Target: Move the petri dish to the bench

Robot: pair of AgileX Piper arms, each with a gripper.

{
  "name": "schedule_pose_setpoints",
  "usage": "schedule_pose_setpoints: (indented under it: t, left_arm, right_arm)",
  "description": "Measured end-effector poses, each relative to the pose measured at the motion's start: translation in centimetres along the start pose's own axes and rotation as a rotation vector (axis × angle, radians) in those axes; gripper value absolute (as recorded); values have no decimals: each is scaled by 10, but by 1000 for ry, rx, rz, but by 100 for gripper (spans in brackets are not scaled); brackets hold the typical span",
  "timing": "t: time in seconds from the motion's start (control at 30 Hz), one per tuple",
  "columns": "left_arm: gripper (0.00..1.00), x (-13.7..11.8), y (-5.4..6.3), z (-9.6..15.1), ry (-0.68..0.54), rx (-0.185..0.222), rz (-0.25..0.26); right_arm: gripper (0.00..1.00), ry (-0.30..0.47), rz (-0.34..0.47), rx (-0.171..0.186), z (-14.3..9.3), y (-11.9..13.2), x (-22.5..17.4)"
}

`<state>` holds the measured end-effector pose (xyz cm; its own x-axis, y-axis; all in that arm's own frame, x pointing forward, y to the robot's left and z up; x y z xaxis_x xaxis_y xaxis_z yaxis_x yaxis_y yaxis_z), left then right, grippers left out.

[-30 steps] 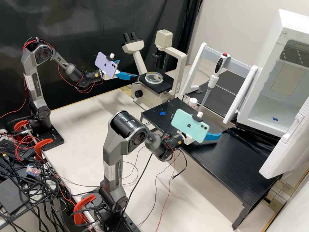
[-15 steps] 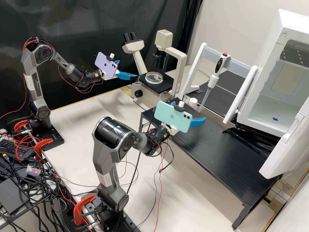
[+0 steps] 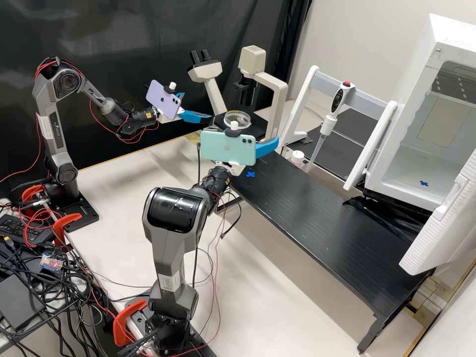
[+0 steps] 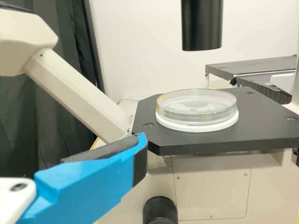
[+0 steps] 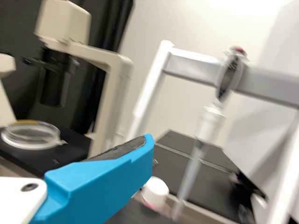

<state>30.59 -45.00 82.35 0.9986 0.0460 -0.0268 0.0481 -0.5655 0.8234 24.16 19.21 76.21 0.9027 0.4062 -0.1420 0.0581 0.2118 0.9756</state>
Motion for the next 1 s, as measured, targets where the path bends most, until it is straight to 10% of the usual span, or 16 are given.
schedule_pose_setpoints:
  t: [1.0]
  left_arm:
    - [100, 0, 0, 0, 0, 0, 0]
  right_arm:
    - [100, -41, -261, 14, -69, -57, 129]
